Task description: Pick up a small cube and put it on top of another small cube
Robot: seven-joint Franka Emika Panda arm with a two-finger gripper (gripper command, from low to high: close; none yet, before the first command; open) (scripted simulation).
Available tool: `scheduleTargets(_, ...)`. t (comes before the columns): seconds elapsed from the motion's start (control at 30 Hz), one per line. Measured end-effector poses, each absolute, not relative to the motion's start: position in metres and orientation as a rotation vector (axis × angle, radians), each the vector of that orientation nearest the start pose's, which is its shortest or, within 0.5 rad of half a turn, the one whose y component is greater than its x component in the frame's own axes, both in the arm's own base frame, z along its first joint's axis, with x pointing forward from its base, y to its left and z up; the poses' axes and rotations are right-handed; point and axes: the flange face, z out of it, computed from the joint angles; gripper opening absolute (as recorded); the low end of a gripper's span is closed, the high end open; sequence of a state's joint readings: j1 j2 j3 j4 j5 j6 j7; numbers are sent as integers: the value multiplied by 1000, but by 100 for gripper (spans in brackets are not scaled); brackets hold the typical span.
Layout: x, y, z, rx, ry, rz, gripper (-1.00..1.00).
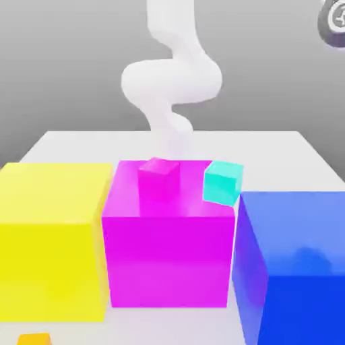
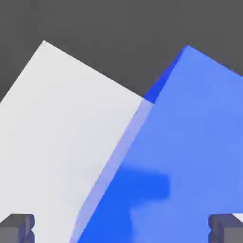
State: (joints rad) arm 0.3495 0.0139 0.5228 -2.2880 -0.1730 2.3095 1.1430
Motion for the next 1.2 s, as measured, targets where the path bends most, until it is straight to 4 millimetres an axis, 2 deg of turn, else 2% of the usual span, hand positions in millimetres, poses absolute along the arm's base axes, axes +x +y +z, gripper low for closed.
scheduleTargets(0.07, 304, 418, 313, -3235, 153, -107, 0)
scheduleTargets(0.13, 279, 429, 281, -3273, 119, -33, 0)
scheduleTargets(0.2, 258, 429, 256, -3290, 150, 41, 0)
scheduleTargets(0.27, 251, 418, 244, -3274, 266, 85, 0)
scheduleTargets(0.57, 244, 346, 212, -3089, 940, 183, 0)
scheduleTargets(0.77, 246, 277, 202, -2798, 1474, 43, 0)
scheduleTargets(0.83, 248, 260, 197, -2715, 1587, 10, 0)
scheduleTargets(0.87, 250, 257, 195, -2694, 1612, 5, 0)
scheduleTargets(0.97, 237, 272, 188, -2717, 1551, 4, 0)
scheduleTargets(1.2, 237, 277, 164, -2711, 1547, 7, 0)
